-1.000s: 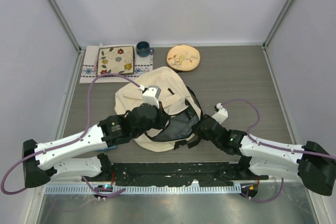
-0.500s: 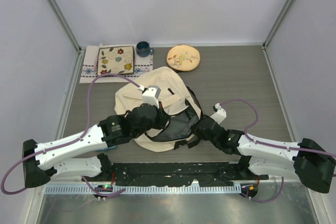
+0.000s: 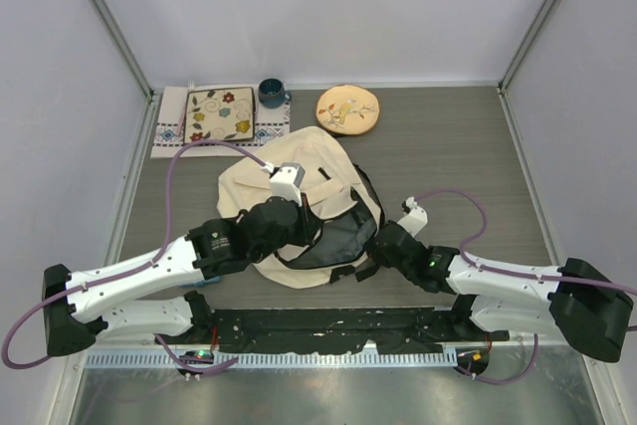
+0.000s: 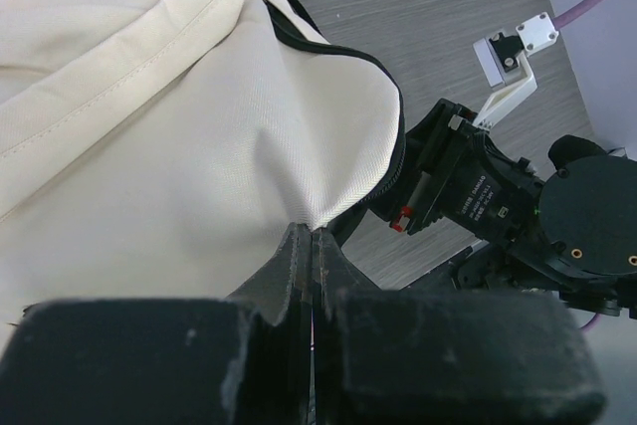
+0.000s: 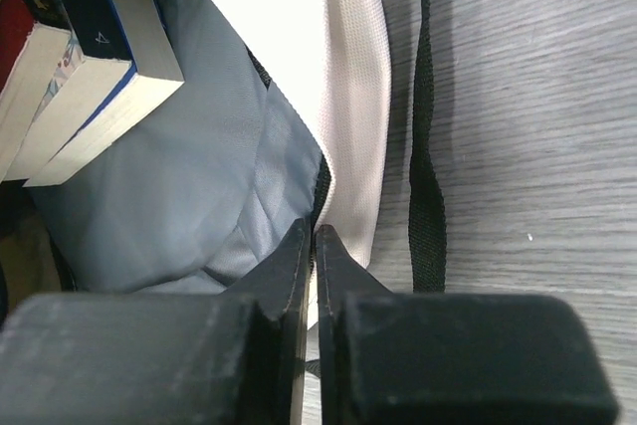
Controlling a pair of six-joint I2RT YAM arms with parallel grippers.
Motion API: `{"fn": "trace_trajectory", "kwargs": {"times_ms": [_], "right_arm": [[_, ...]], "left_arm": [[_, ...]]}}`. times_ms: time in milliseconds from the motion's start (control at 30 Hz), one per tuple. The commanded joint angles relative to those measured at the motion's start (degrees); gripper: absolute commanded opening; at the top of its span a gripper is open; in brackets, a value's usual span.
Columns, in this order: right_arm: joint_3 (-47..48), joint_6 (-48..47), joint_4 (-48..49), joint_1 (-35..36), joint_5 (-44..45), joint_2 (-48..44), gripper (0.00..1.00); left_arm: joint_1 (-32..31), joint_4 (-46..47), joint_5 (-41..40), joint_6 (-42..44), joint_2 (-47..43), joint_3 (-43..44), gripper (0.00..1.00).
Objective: Pack the student bag
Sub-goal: Place the book in the student bag.
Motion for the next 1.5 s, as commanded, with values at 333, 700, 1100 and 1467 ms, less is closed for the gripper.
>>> {"fn": "trace_trajectory", "kwargs": {"times_ms": [333,700,1100,1467], "right_arm": [[3.61,-0.93,-14.27,0.33,-1.75,-14.03,0.01],[5.9,-2.33,-25.63,0.33,-3.77,-18.08,0.01],[7.04,-3.21,-26.76,0.33,-0.96,-19.74,0.28],[5.55,-1.2,-26.69,0.24,-1.38,-28.98,0.62]], "left_arm": [[-0.23,2.23,0.72,1.26,1.86,-0.92,0.0],[-0.4,4.61,9.75,3.9,9.76,-1.53,0.0],[-1.63,-1.45,15.49,2.93,6.0,-4.34,0.72],[-1.46,-14.35,-2.34,-3.38,-5.51,-3.29,0.97]]}}
